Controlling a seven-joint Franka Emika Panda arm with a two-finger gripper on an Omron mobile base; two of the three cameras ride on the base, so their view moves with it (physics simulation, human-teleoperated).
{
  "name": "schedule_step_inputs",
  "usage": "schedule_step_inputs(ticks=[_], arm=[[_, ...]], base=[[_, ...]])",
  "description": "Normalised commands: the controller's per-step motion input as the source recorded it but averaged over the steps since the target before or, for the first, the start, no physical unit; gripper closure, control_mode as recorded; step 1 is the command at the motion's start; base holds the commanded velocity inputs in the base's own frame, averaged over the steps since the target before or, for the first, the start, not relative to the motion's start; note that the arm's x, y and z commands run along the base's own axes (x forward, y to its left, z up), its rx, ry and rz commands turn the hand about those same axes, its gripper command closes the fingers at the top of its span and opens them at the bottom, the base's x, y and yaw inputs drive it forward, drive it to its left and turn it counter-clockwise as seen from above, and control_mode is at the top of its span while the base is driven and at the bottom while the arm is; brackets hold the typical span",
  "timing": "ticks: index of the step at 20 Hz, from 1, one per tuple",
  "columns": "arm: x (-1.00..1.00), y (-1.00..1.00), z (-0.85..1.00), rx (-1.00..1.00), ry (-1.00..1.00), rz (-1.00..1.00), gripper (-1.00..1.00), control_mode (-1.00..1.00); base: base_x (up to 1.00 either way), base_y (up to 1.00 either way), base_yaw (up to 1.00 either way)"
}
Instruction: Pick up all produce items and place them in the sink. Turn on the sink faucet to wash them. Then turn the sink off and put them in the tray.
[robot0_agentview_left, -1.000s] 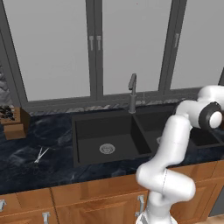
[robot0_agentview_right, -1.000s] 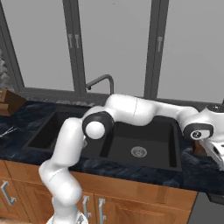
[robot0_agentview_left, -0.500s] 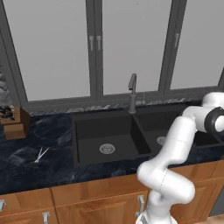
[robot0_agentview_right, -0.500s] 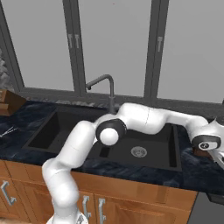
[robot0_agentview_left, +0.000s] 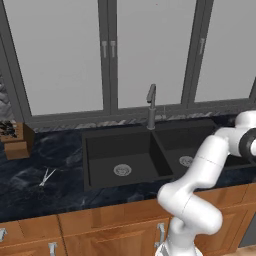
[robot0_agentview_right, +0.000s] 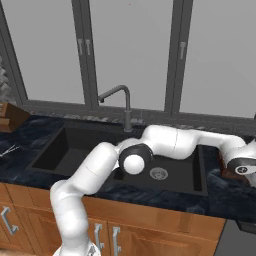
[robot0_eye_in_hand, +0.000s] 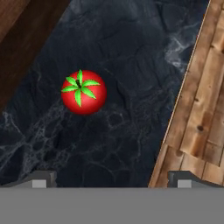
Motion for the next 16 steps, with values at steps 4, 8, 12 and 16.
schedule_step_inputs(ticks=[4,8,12,16], arm=[[0.29,-0.12,-0.11,-0.01,0.0,0.0,-1.0,-1.0],[0.28,-0.08,-0.21,0.0,0.0,0.0,-1.0,-1.0],[0.29,-0.11,-0.24,-0.01,0.0,0.0,-1.0,-1.0],[0.21,-0.21,-0.24,0.0,0.0,0.0,-1.0,-1.0]], base=[[0.0,0.0,0.0],[0.0,0.0,0.0],[0.0,0.0,0.0],[0.0,0.0,0.0]])
